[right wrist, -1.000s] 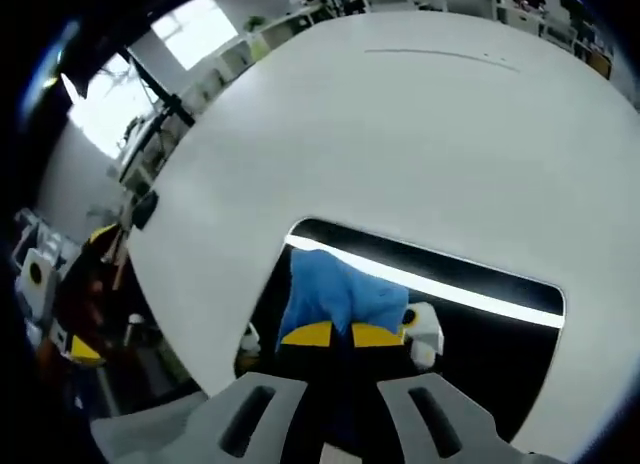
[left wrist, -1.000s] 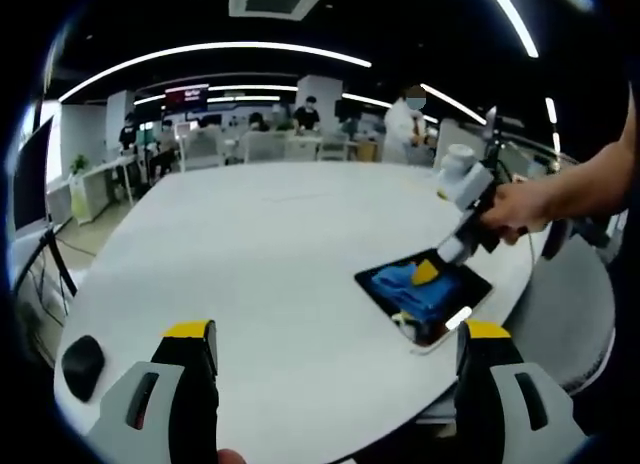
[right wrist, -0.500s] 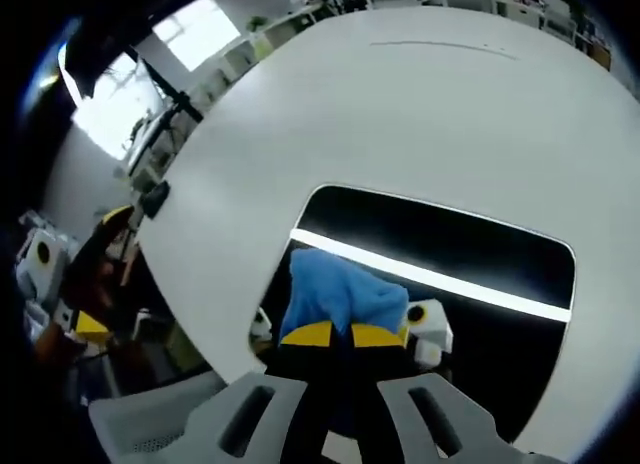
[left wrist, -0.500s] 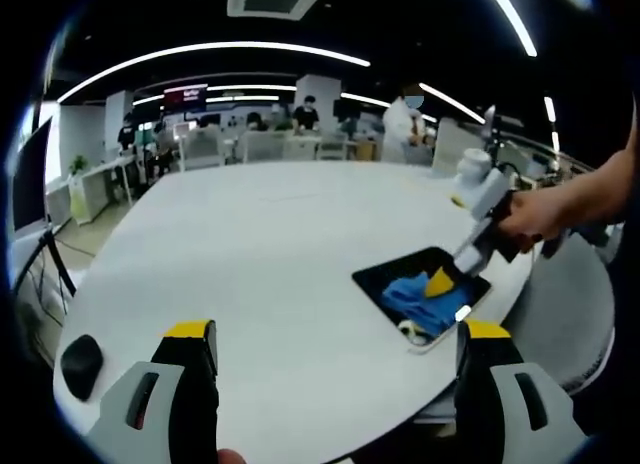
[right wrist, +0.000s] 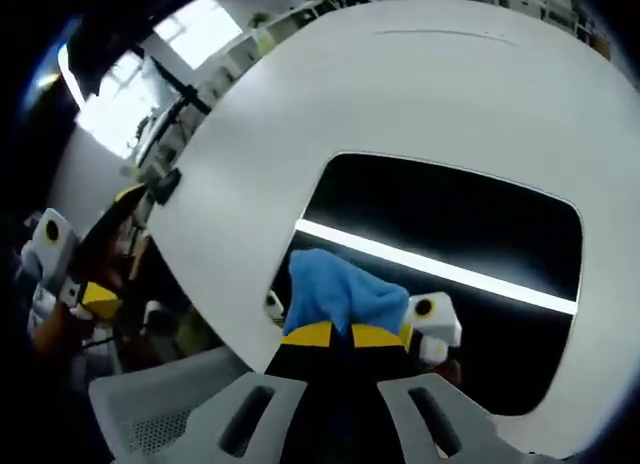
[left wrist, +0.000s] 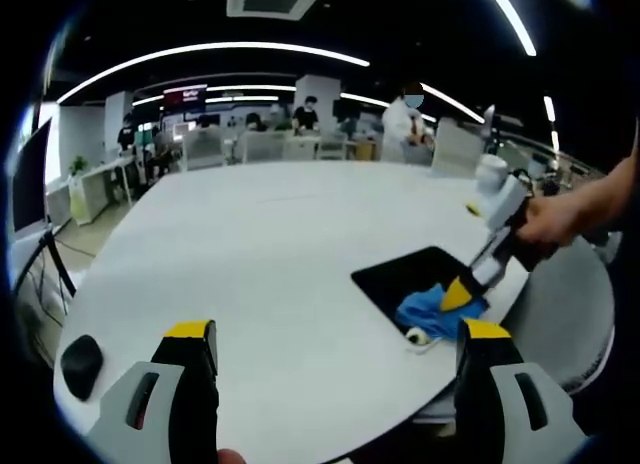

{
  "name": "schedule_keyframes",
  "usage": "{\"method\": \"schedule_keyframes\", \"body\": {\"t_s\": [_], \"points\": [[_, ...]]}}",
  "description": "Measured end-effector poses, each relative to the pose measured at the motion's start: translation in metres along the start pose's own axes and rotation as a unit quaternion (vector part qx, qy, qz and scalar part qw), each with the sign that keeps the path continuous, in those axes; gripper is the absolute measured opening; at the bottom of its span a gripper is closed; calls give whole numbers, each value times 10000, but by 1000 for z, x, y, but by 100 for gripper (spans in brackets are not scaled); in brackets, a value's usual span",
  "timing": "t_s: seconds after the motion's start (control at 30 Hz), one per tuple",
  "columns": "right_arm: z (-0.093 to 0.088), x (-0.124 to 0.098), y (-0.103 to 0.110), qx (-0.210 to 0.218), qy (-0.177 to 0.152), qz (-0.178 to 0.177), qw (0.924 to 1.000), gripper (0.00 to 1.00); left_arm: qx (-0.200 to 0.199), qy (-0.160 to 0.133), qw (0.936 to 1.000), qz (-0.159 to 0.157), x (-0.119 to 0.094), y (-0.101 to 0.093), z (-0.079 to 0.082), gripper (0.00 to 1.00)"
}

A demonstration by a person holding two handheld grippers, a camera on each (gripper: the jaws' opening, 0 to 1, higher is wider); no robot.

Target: Wipe the mirror surface with the cleaning cloth until all visible marks leave the cleaned area.

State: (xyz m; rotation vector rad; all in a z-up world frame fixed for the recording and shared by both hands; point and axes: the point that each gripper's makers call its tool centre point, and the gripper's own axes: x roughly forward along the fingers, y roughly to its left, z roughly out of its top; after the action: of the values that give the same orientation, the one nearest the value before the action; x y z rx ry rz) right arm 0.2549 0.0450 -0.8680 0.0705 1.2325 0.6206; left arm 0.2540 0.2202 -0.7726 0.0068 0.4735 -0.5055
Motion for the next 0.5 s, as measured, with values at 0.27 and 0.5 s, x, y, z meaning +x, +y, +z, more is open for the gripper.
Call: {"method": "schedule_keyframes", "body": {"t_s": [0.27, 0.5], "points": [[-11, -1, 6, -34, 64, 55, 10000, 0, -6, -7, 10000, -8, 0, 0, 0, 100], [-10, -2, 6, -4, 50, 67, 10000, 0, -19, -27, 10000, 6, 0, 1, 1, 100]]}}
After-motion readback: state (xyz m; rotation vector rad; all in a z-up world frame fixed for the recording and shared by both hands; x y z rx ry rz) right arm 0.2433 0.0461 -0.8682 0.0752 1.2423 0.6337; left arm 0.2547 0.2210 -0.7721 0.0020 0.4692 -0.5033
